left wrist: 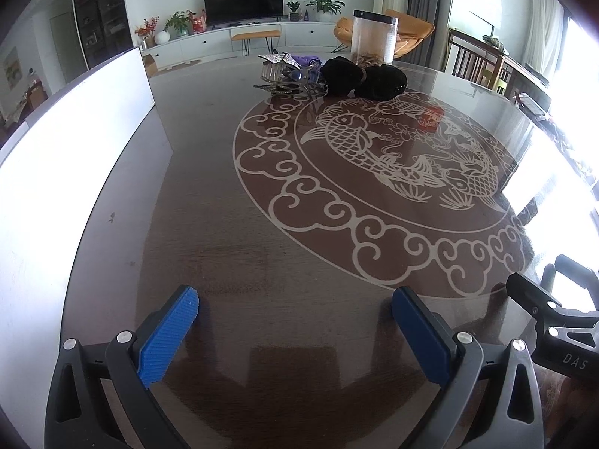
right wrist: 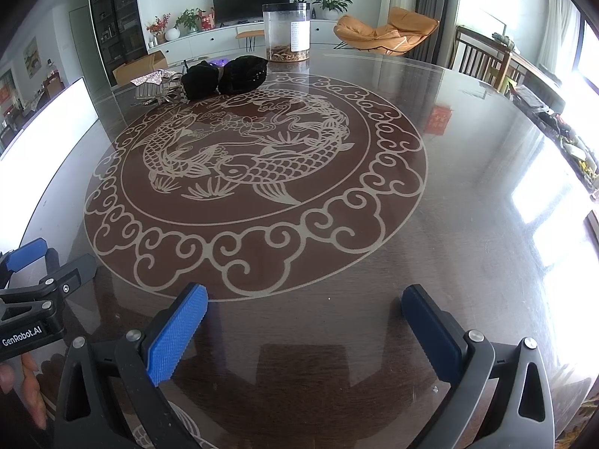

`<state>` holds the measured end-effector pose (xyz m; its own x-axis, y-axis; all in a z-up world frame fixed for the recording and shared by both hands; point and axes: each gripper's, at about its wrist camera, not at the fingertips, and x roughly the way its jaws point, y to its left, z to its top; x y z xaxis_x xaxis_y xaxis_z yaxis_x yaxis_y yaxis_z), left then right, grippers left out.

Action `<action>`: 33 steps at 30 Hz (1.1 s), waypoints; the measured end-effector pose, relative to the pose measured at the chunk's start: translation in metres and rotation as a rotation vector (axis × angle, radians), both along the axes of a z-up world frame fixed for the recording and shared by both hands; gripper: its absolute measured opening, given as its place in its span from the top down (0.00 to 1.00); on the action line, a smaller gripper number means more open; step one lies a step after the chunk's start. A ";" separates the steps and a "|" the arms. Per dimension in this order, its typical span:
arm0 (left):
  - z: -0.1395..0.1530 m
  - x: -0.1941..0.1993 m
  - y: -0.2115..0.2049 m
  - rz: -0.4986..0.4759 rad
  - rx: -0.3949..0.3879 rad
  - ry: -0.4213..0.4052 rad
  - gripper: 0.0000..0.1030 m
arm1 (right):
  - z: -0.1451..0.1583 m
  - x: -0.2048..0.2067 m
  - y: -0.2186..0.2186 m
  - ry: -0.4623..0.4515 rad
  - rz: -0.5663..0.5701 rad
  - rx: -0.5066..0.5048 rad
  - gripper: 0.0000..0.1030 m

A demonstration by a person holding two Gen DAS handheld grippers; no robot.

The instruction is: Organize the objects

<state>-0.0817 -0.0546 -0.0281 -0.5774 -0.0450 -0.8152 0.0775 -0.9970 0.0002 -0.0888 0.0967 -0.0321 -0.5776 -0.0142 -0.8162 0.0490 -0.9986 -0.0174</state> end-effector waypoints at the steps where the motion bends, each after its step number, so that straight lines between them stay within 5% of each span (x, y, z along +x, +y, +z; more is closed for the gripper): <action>1: 0.000 0.000 0.000 0.000 -0.001 0.000 0.00 | 0.000 0.000 0.000 0.000 0.000 0.000 0.00; 11: 0.001 0.001 0.000 -0.004 -0.002 -0.009 0.00 | 0.000 0.002 0.001 0.001 -0.003 -0.002 0.00; 16: 0.002 -0.013 -0.004 -0.108 -0.003 -0.027 0.00 | 0.001 0.005 0.003 -0.001 0.012 -0.005 0.00; 21: 0.002 -0.040 -0.031 -0.013 -0.001 -0.023 0.00 | 0.001 0.005 0.002 0.000 0.013 -0.004 0.00; 25: 0.001 -0.047 -0.042 -0.027 -0.001 0.002 0.00 | 0.001 0.005 0.002 -0.004 0.014 -0.005 0.00; 33: 0.001 -0.047 -0.042 -0.027 -0.001 0.003 0.00 | 0.003 -0.062 -0.021 -0.105 0.279 0.016 0.00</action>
